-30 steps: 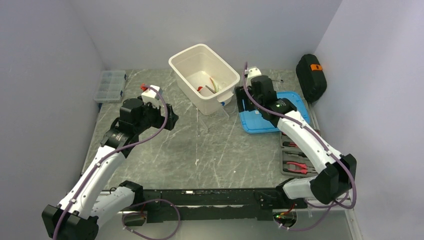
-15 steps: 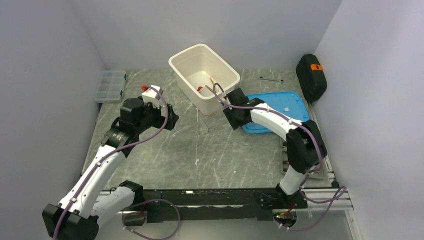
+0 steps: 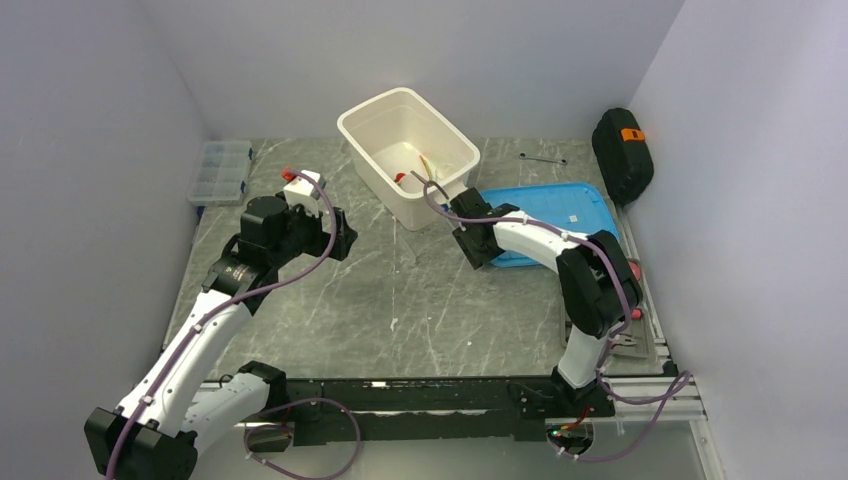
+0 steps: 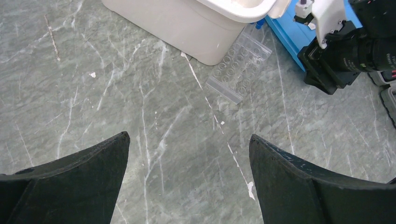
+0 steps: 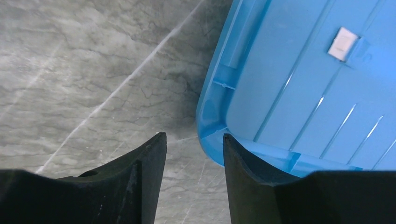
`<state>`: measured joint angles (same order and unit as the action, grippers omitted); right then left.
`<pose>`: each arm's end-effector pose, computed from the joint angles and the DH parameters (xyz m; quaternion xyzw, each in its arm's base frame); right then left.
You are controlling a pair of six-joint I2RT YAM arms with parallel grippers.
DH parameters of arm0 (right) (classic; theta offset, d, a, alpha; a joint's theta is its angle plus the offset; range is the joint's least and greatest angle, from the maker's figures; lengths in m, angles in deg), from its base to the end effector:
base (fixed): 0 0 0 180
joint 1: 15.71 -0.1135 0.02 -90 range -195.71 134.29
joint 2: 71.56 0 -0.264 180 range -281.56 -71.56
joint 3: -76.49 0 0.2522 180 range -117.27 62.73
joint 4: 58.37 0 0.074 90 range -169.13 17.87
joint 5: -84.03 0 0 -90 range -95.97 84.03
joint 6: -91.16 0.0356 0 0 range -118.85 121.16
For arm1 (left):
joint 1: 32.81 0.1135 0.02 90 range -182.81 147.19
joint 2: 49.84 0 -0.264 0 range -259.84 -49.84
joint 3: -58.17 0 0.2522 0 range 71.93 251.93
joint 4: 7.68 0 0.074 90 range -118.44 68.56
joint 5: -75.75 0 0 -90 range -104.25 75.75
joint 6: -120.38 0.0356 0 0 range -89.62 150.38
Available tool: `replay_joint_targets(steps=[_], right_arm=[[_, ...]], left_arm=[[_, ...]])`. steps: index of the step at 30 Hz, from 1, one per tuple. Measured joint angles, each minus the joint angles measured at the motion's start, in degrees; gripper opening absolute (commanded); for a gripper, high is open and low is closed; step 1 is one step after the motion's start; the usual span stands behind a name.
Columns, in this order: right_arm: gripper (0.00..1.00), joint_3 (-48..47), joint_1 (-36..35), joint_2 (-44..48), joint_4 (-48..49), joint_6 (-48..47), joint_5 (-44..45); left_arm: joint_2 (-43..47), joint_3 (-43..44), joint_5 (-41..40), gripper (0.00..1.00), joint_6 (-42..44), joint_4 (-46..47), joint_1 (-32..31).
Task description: Organize the chemistry lab equipment
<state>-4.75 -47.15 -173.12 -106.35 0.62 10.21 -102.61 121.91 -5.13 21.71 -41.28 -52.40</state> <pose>0.3033 0.1738 0.1840 -0.2424 0.9420 -0.0836 0.2165 0.1946 -0.0753 0.3297 0.1228 0.8215 -0.1991 0.5200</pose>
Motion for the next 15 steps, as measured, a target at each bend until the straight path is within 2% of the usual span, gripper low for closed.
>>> replay_joint_targets(steps=[11, 15], right_arm=[[0.39, 2.6, 0.0, -2.1, 1.9, 0.0, 1.9], [0.32, 2.9, 0.0, -2.4, 3.0, -0.1, 2.8]], left_arm=[[0.0, 0.0, 0.0, 0.99, 0.0, 0.0, 0.0], [0.0, 0.0, 0.0, 0.99, 0.0, 0.0, 0.0]])
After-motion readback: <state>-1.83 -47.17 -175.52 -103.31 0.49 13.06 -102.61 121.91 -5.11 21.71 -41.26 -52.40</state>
